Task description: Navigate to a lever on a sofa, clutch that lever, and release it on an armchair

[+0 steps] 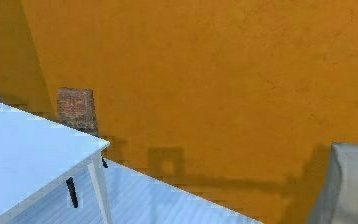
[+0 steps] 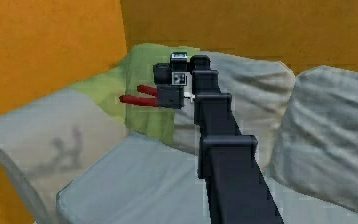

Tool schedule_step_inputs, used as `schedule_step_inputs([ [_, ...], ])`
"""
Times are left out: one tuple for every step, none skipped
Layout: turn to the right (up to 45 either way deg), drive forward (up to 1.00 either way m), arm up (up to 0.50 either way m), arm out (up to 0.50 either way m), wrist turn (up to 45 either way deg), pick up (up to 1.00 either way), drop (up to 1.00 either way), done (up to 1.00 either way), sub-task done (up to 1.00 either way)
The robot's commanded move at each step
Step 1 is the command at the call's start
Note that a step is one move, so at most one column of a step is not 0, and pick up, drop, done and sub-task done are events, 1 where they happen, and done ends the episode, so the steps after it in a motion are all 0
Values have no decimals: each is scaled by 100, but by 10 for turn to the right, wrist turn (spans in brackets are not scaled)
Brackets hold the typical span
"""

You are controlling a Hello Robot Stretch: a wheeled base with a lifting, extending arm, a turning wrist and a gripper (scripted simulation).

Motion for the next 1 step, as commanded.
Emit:
schedule_step_inputs([
  [0, 0, 0, 0, -450, 0, 0, 0, 0],
])
